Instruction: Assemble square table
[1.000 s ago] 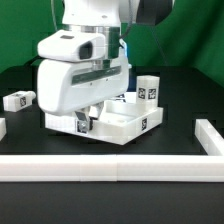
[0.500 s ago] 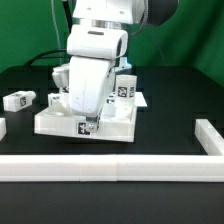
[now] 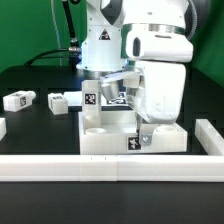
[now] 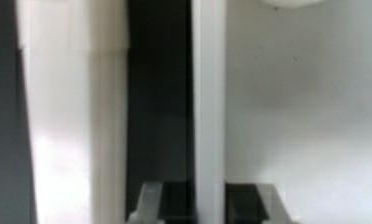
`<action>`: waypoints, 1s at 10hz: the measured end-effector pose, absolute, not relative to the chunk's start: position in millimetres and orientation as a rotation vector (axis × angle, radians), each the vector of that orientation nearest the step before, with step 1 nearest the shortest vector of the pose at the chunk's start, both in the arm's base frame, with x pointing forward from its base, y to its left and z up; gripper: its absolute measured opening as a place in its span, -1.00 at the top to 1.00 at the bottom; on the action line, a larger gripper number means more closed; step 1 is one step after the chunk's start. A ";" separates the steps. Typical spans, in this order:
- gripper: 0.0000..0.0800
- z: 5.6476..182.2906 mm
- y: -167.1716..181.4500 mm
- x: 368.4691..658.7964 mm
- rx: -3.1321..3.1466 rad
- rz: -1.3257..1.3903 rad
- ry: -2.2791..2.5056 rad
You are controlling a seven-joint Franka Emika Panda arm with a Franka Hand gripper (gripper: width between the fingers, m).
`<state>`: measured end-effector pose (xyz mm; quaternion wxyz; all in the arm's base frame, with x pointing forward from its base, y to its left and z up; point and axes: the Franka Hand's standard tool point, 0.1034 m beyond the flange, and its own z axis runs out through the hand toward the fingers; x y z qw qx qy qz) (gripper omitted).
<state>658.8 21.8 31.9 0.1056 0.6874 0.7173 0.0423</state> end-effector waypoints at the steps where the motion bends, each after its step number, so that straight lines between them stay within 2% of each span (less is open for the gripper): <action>1: 0.84 32.6 19.0 658.8 2.033 0.121 2.107; 5: 0.83 32.9 20.1 658.9 2.046 0.124 2.095; 7: 0.83 32.7 37.9 661.8 2.108 0.128 2.045; 10: 0.83 30.1 61.4 683.5 2.150 0.129 2.006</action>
Offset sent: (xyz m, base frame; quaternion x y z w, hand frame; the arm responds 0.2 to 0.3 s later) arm 0.0000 0.0000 0.0000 0.0000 0.0000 0.0000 1.0000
